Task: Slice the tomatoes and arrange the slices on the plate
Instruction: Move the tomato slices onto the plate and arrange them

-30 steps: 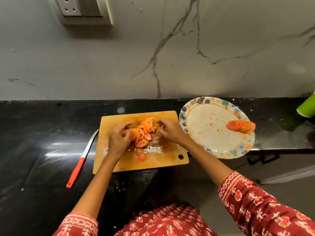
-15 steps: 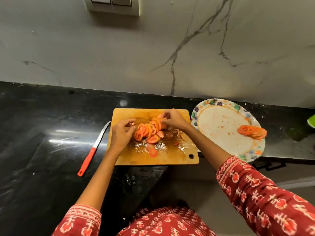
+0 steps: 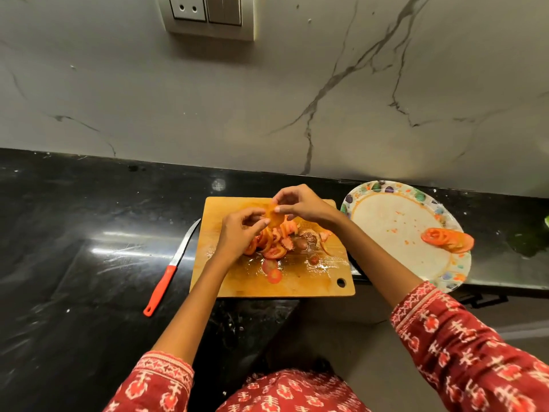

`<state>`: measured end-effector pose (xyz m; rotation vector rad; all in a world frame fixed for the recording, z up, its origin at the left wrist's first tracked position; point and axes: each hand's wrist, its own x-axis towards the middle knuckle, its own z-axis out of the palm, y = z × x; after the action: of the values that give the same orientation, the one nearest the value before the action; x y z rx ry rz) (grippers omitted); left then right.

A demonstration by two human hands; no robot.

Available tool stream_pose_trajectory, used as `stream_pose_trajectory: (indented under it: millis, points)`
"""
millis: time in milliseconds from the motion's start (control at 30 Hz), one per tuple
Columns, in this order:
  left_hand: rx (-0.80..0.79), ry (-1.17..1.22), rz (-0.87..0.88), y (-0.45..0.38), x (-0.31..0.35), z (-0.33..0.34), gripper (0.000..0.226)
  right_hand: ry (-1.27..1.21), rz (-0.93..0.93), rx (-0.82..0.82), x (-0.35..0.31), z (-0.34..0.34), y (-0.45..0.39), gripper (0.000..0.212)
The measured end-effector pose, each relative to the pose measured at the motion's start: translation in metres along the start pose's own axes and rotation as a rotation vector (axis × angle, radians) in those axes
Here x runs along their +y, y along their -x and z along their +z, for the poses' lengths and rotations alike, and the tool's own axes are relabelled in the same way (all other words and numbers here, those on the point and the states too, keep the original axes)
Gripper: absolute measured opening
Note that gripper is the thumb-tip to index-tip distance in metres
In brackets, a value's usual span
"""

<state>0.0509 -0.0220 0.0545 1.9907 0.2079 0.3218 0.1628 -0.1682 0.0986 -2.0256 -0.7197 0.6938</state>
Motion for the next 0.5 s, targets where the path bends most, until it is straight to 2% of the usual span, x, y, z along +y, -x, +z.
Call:
stream_pose_trajectory:
  millis: [167,300,500]
  points:
    - [0.047,0.001,-0.016,-0.002,-0.002,-0.004,0.009,0.015,-0.023,0.034,-0.007,0.011,-0.008,0.016]
    - [0.136,0.039,-0.067,-0.002,-0.009,-0.012,0.006,0.061,0.001,0.149,-0.003,0.007,-0.010,0.013]
    - [0.267,0.026,-0.114,0.004,-0.015,-0.028,0.002,0.380,0.062,0.141,0.010,0.015,-0.016,0.020]
